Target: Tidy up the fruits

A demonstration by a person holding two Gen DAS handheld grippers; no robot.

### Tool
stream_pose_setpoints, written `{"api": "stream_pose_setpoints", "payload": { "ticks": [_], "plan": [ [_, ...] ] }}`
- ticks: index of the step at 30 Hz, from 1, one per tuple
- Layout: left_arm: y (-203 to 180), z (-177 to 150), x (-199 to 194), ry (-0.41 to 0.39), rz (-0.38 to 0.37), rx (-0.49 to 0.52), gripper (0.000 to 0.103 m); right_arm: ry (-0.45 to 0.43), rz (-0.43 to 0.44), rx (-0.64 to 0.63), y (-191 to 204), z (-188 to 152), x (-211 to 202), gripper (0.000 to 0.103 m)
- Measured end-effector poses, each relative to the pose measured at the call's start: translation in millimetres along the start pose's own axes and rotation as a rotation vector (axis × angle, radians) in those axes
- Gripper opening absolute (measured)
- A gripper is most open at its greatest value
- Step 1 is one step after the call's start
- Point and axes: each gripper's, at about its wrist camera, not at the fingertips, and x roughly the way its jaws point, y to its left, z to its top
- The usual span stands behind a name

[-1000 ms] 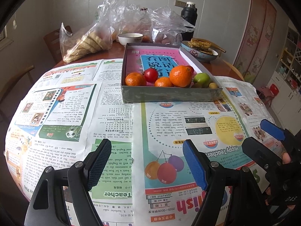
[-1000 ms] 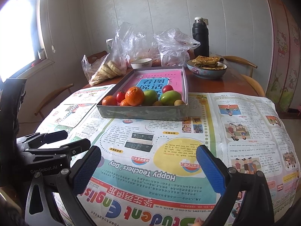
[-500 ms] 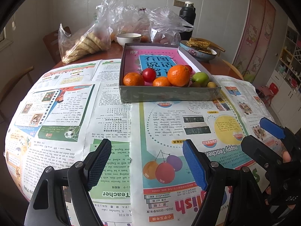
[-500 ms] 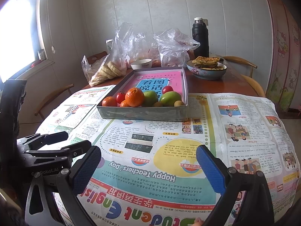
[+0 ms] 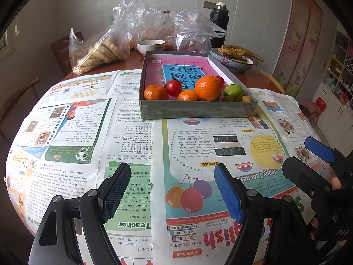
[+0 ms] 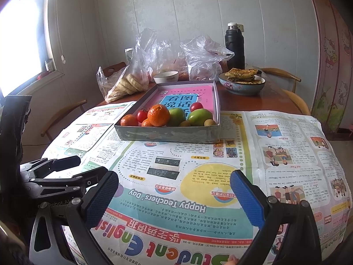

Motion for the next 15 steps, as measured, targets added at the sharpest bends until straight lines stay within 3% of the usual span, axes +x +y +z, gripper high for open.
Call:
{"api": "stream_pose_setpoints", "payload": {
  "ticks": [15],
  "plan": [
    [2.6,-0.6,-2.0,-0.003,0.006,-0.01,0.079,-0.006,-0.008,0.007,0.8,-2.0,-2.6,0.102]
  ]
}}
